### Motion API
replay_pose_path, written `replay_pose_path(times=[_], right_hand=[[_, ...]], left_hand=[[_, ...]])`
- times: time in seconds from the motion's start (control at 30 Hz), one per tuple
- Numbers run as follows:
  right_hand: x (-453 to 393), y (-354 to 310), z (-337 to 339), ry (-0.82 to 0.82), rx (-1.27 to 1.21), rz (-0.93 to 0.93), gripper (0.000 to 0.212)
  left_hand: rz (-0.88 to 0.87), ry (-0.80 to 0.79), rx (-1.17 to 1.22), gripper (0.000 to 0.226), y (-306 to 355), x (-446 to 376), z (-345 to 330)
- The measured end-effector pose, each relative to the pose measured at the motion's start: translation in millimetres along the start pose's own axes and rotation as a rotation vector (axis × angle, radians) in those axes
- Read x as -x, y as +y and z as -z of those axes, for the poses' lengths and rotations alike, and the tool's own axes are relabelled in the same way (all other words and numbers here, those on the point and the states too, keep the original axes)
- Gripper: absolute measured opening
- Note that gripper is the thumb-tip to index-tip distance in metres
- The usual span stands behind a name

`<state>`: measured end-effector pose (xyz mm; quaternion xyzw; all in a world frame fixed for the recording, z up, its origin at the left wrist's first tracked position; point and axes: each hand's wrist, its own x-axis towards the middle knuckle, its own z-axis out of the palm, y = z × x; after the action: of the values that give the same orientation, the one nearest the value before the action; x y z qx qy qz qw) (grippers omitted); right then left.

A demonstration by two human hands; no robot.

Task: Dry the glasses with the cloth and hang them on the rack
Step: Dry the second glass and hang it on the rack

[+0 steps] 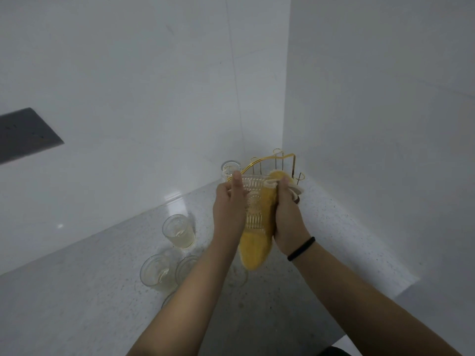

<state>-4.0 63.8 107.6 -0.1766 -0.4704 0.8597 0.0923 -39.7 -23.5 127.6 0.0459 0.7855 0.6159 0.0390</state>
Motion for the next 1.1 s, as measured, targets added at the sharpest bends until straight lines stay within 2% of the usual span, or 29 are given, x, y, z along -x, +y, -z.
replay_pose_path(times=[0.1, 0.2, 0.3, 0.37, 0.4, 0.57, 0.67, 0.73, 0.8, 0.87, 0.93, 1.1], right_hand=[[1, 2, -4, 0.061, 0.109, 0.051, 0.056], [-1, -2, -2, 0.055, 0.071, 0.054, 0.060], [-8, -13, 4, -0.081, -0.092, -0.036, 0.063], [-10, -16, 4, -0.098, -0.121, -0.067, 0.064], [-11, -15, 4, -0.086, -0.113, -0.067, 0.064], [-5, -4, -3, 0.119, 0.009, -0.015, 0.063], [-7, -4, -5, 0.162, 0.073, 0.026, 0.061], [-10, -5, -3, 0.103, 0.012, -0.003, 0.064], [-13, -11, 0, -0.010, -0.073, -0.072, 0.064], [-15, -14, 0, -0.105, -0.126, -0.120, 0.064], [-18, -14, 0, -0.121, -0.144, -0.121, 0.065], [-11, -7, -9, 0.084, 0.038, -0.060, 0.062]], left_hand=[[0.004, -0.059, -0.040, 0.052, -1, 13, -5], [0.013, -0.078, 0.057, 0.065, -3, 17, -4], [0.053, -0.147, 0.173, 0.080, -5, 18, -3], [0.041, -0.167, 0.194, 0.064, -6, 16, -2], [0.033, -0.163, 0.173, 0.055, -5, 14, -1], [-0.045, -0.078, -0.059, 0.049, -5, 11, -5], [-0.037, -0.074, -0.024, 0.046, -5, 21, -9], [-0.017, -0.085, 0.063, 0.055, -7, 19, -6], [0.011, -0.165, 0.170, 0.066, -6, 16, -2], [0.023, -0.244, 0.259, 0.050, -7, 13, 2], [0.020, -0.262, 0.274, 0.042, -9, 8, 3], [0.021, -0.086, 0.039, 0.087, -2, -2, 2]])
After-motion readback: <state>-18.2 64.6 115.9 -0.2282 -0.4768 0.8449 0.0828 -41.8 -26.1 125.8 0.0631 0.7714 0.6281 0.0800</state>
